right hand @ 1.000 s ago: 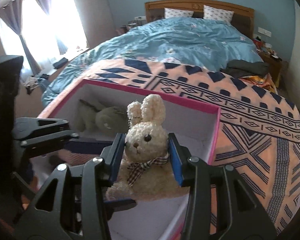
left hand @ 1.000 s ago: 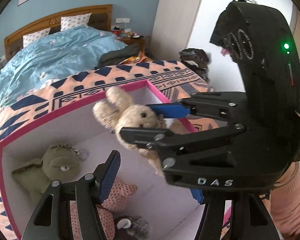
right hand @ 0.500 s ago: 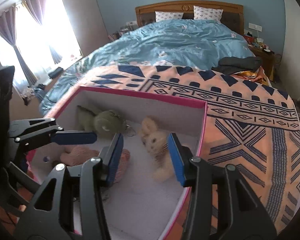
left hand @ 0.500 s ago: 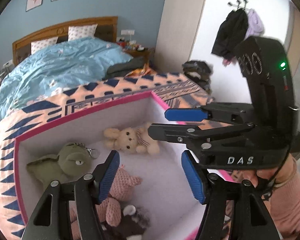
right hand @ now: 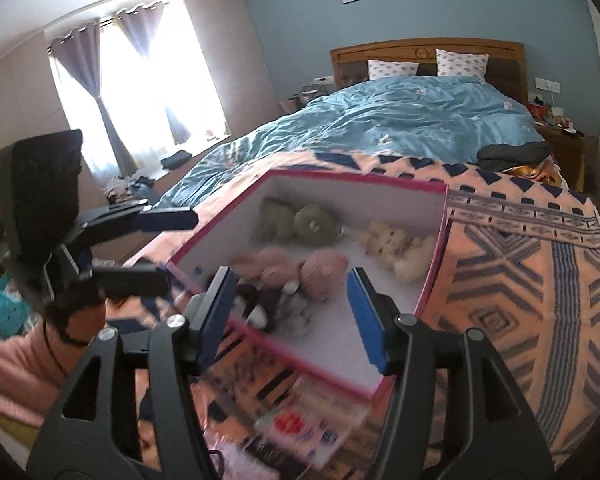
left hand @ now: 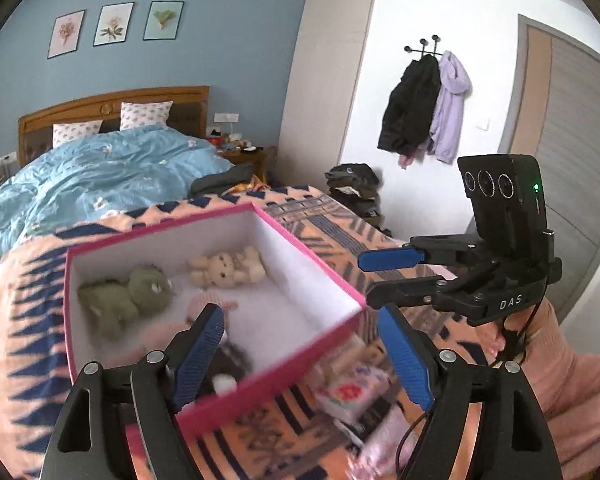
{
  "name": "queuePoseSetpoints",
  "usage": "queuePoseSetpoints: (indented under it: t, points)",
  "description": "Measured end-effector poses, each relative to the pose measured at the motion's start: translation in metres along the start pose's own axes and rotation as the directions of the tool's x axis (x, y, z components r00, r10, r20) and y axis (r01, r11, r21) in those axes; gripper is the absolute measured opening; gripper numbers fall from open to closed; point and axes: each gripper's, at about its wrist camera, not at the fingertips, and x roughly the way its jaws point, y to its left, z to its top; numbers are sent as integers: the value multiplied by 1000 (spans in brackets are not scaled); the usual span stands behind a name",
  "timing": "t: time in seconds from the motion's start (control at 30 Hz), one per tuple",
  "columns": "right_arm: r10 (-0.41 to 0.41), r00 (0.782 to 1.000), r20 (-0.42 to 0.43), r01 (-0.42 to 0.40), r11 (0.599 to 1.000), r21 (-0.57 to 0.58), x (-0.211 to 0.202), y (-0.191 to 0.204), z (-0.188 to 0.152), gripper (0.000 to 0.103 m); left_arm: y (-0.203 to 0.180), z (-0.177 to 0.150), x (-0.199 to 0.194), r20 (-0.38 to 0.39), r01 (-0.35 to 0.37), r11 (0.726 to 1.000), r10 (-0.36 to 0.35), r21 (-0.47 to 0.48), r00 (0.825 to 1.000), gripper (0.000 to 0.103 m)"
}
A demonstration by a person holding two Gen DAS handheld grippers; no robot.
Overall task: Organize objects
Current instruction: 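Move the right gripper to the pink drawstring pouch beside the box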
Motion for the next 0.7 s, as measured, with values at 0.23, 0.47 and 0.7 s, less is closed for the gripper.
queuePoseSetpoints:
  t: [0.23, 0.47, 0.7]
  points:
    - [-9, 992, -125, 2, 998, -58, 4, 29, -61, 60, -18, -61, 16, -127, 75, 996, -80, -50, 989, 81]
    - [30, 972, -233, -36, 999, -20, 15, 35, -108, 60, -37, -112, 33, -237, 110, 991, -126, -81, 963, 81]
    - [-32, 953, -302, 9, 997, -76, 31, 42, -127, 60, -46, -138, 37, -286, 134, 984, -163, -118, 944, 81]
